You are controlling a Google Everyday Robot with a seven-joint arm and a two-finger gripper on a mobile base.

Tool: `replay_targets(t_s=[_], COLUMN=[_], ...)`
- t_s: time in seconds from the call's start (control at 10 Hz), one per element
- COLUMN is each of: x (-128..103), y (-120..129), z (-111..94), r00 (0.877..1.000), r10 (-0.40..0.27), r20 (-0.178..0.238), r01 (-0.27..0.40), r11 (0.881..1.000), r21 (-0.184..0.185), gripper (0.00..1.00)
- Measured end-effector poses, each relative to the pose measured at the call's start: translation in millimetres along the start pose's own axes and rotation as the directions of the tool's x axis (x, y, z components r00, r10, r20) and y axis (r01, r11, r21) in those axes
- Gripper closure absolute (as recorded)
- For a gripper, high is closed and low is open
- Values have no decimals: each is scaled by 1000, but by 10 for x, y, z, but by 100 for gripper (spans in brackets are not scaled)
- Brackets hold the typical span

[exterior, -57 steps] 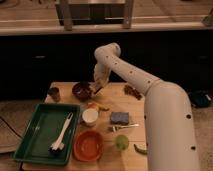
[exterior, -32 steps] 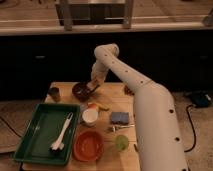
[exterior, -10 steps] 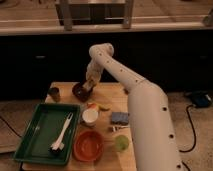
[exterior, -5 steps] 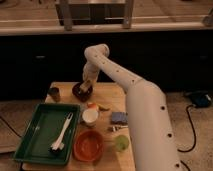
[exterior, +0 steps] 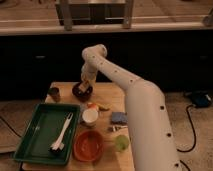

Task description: Place eraser in purple bowl

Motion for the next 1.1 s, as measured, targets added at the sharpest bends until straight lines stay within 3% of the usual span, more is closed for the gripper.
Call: replay_targets(t_s=[0.8, 1.0, 1.1], x=[1, 11, 8], y=[-2, 2, 6], z=[43, 53, 67], r00=[999, 999, 999], r10=[41, 45, 45], r20=[-28, -29, -28], r01=[-41, -45, -46], r11=[999, 999, 999], r21=[0, -5, -12], gripper=[98, 91, 79])
